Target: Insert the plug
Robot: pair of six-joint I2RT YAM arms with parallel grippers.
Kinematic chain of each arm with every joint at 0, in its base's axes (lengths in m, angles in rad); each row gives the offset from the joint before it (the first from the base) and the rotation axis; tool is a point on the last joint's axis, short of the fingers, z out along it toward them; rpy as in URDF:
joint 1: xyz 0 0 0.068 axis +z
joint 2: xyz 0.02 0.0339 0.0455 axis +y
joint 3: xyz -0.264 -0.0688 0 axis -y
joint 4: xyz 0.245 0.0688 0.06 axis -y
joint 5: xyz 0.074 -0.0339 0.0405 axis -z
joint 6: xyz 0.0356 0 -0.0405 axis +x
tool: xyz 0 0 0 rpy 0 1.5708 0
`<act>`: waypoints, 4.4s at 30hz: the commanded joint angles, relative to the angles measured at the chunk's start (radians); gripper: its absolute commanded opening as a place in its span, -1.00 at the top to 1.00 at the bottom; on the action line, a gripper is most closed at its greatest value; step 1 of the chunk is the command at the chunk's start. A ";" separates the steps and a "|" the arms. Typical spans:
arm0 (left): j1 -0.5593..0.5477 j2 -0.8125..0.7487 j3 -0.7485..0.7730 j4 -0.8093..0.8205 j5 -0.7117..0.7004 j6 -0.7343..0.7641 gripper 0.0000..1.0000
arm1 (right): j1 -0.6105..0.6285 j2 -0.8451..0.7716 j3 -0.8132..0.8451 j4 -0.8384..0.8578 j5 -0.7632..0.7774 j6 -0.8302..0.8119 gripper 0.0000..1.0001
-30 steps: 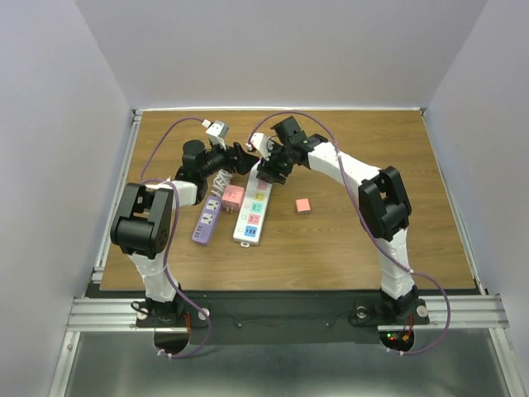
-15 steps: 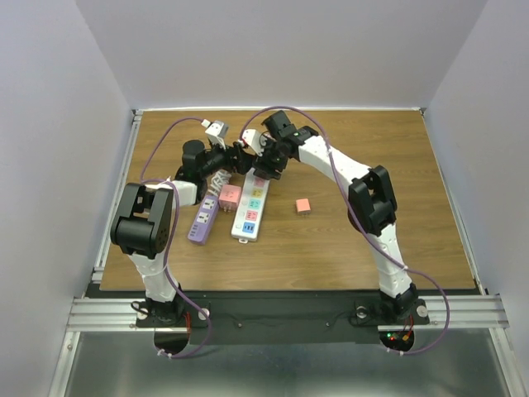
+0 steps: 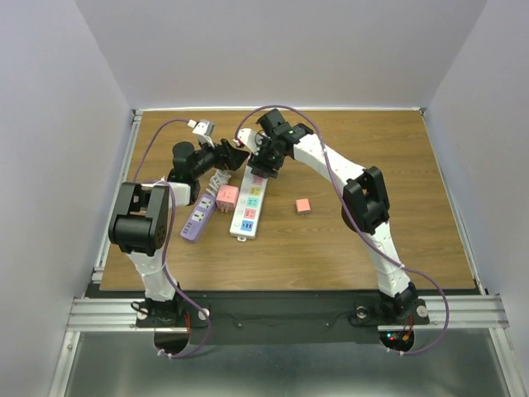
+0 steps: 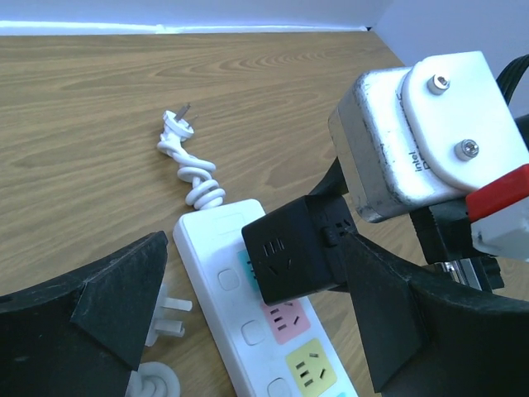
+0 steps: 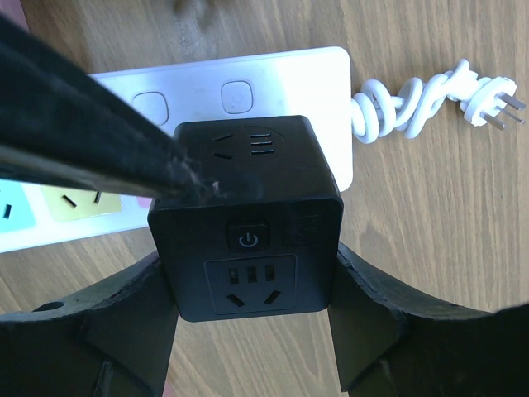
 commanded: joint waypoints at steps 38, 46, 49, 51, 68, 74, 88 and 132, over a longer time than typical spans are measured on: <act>-0.087 0.049 0.098 -0.131 -0.056 0.103 -0.67 | 0.012 -0.119 -0.201 0.206 -0.044 0.014 0.80; -0.089 0.036 0.077 -0.119 -0.053 0.101 -0.71 | 0.012 -0.140 -0.222 0.244 -0.037 0.037 0.13; -0.089 0.013 0.046 -0.090 -0.072 0.087 -0.71 | 0.012 -0.162 -0.253 0.275 -0.030 0.041 0.03; -0.089 0.006 0.031 -0.066 -0.072 0.072 -0.71 | 0.013 -0.171 -0.261 0.287 -0.030 0.041 0.01; -0.089 -0.011 -0.012 0.057 -0.013 0.000 -0.72 | 0.012 -0.239 -0.353 0.394 -0.008 0.063 -0.54; -0.090 0.016 -0.007 0.062 0.010 0.000 -0.71 | 0.012 -0.246 -0.366 0.416 0.004 0.066 -0.61; -0.100 0.050 0.028 0.005 -0.015 0.034 -0.72 | -0.007 -0.294 -0.448 0.503 -0.021 0.046 -0.72; -0.098 0.073 0.055 -0.039 -0.081 0.061 -0.72 | -0.060 -0.346 -0.650 0.750 -0.245 0.006 -0.68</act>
